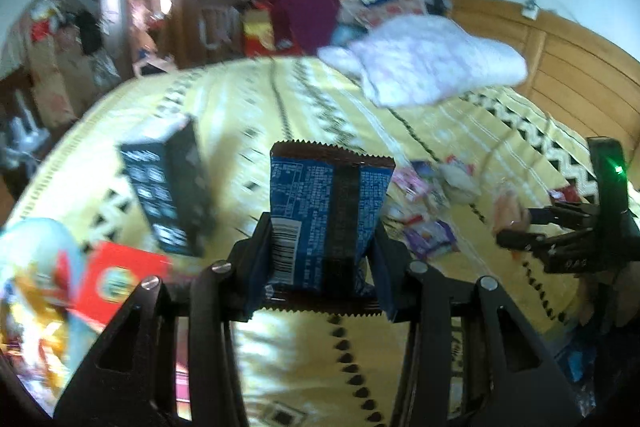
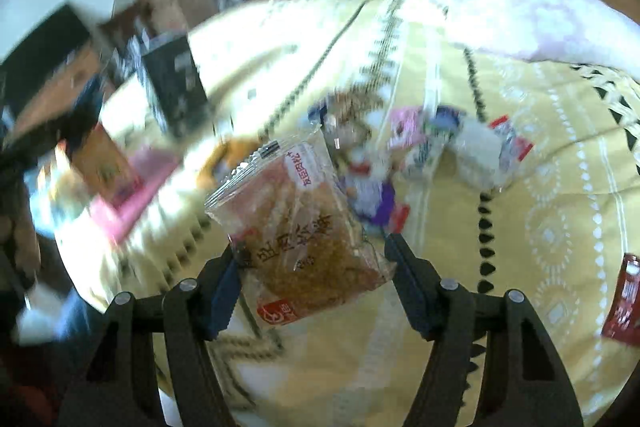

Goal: Organize snacks
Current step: 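Carry both held snacks over the blue basin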

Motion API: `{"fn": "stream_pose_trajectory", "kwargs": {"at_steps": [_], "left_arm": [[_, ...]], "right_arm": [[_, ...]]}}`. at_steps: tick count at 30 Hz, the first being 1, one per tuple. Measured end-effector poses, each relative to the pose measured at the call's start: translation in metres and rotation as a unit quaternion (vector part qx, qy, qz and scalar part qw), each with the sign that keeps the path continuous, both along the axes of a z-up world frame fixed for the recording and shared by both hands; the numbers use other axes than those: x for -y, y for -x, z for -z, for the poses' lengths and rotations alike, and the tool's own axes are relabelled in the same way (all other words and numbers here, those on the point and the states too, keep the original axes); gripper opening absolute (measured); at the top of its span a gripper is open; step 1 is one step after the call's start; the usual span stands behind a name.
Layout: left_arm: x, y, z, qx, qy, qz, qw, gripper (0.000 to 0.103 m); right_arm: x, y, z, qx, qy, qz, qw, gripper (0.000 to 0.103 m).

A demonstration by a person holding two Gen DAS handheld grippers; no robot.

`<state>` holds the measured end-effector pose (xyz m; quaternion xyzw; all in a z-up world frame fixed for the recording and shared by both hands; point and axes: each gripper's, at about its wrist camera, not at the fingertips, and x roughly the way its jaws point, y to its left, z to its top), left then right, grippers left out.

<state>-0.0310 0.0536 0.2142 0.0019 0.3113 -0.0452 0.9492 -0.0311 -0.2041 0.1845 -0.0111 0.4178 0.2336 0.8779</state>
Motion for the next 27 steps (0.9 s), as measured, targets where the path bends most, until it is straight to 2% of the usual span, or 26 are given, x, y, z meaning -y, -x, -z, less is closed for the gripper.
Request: {"fn": "stream_pose_trajectory", "kwargs": {"at_steps": [5,9,13,16,21,27], "left_arm": [[-0.036,0.019,-0.023,0.029,-0.01,-0.045,0.9985,0.045],[-0.075,0.033,-0.04,0.043,-0.01,-0.092,0.9948,0.045],[-0.125,0.049,-0.056,0.053,-0.013,-0.15,0.9872,0.045],[-0.168,0.061,-0.064,0.054,-0.019,-0.199,0.9784,0.045],[-0.234,0.084,-0.063,0.046,-0.024,-0.279,0.9588,0.045],[-0.27,0.114,-0.048,0.031,-0.014,-0.342,0.9392,0.045]], "right_arm": [[-0.04,0.001,-0.04,0.029,-0.036,0.001,0.999,0.072],[-0.092,0.003,-0.072,0.057,-0.046,-0.036,0.997,0.072],[-0.156,0.004,-0.106,0.079,-0.061,-0.083,0.992,0.072],[-0.211,0.009,-0.128,0.088,-0.074,-0.123,0.986,0.072],[-0.303,0.026,-0.154,0.09,-0.095,-0.189,0.973,0.072],[-0.404,0.051,-0.165,0.075,-0.101,-0.259,0.958,0.072]]}}
